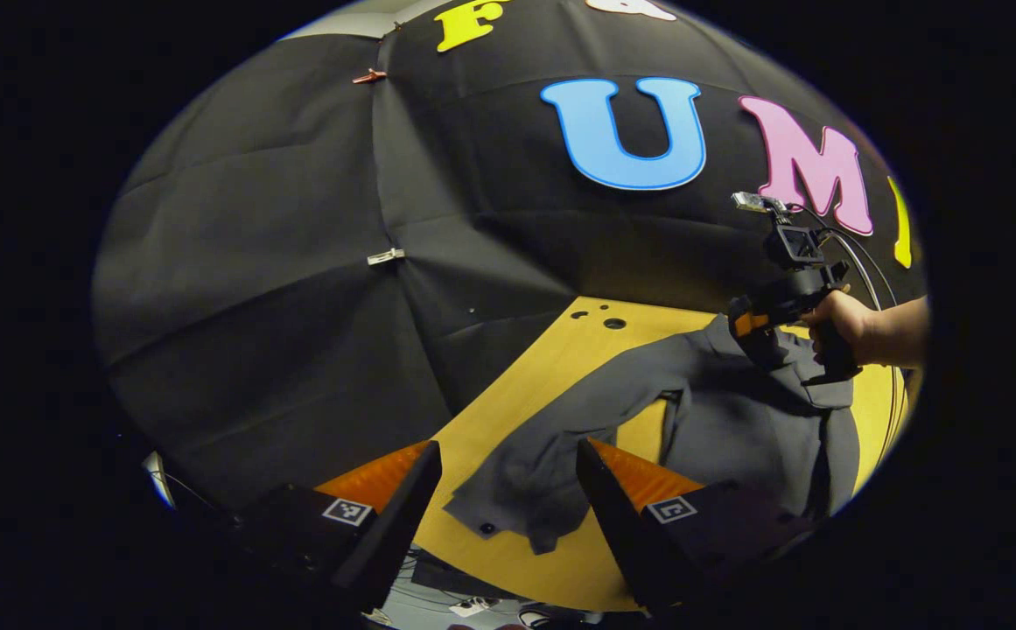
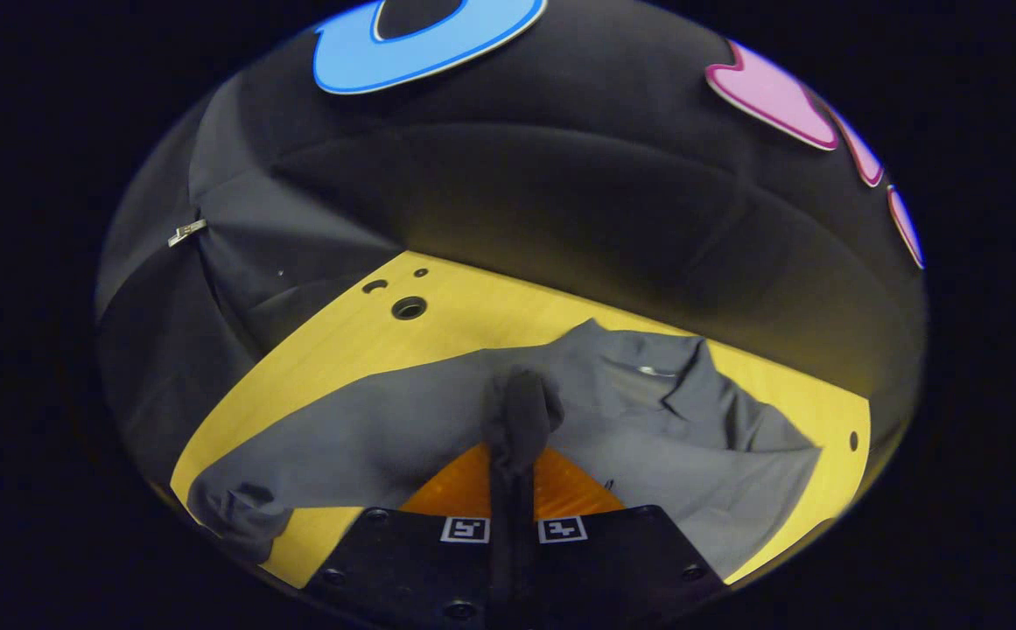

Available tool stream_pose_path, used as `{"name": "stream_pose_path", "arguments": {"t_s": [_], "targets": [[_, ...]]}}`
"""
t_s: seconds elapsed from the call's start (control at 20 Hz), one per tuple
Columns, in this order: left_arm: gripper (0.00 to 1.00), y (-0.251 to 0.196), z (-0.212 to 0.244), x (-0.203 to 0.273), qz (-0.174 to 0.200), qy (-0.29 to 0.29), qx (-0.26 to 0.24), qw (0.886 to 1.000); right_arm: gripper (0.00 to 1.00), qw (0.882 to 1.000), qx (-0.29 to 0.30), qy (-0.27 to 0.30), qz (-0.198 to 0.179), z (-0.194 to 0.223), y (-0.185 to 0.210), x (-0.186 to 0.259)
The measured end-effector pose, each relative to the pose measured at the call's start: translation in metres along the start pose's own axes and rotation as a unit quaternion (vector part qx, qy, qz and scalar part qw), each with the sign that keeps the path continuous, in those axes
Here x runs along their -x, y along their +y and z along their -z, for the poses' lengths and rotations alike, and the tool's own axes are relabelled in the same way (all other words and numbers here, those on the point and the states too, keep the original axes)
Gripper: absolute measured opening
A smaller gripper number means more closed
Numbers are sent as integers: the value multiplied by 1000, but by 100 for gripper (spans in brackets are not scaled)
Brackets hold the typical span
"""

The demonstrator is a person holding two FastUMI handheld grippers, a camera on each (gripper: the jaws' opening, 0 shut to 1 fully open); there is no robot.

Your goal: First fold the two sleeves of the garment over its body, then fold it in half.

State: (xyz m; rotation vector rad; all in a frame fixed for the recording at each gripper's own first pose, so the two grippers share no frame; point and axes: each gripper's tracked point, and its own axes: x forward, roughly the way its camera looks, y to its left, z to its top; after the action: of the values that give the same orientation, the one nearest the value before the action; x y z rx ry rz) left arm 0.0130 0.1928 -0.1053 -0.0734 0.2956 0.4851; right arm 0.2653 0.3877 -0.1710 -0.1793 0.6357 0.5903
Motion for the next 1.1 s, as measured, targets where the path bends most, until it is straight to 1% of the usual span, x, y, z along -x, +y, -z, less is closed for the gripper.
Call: {"name": "stream_pose_path", "arguments": {"t_s": [0.05,0.15,0.25,0.3,0.35,0.4,0.45,0.55,0.65,0.75,0.85,1.0,1.1], "targets": [[98,6,0,0,-8,2,5,1000,6,1000,-3,2,-9,1,13,-7],[98,16,6,5,-21,6,10,1000,7,1000,9,5,-23,8,31,-17],[98,21,9,10,-22,3,9,1000,13,999,21,10,-37,15,45,-21],[98,22,11,12,-21,0,11,1000,20,999,20,13,-49,18,55,-22],[98,22,13,13,-20,0,16,1000,24,998,18,18,-59,23,60,-19],[98,22,18,13,-20,3,25,999,23,998,17,19,-62,25,61,-16],[98,22,22,12,-21,8,36,999,42,997,12,16,-73,25,64,-13],[98,20,32,8,-26,18,59,998,81,997,11,1,-74,22,57,-1],[98,21,41,3,-37,28,76,996,85,997,6,-10,-76,21,45,18],[98,24,52,-4,-48,37,85,995,100,997,5,-24,-69,20,22,39],[98,26,64,-13,-60,54,87,993,98,998,3,-39,-53,23,-10,65],[98,22,78,-43,-61,78,103,990,98,998,-19,-53,-30,36,-61,104],[98,20,88,-61,-71,112,122,984,99,997,-43,-58,-19,50,-100,131]]}}
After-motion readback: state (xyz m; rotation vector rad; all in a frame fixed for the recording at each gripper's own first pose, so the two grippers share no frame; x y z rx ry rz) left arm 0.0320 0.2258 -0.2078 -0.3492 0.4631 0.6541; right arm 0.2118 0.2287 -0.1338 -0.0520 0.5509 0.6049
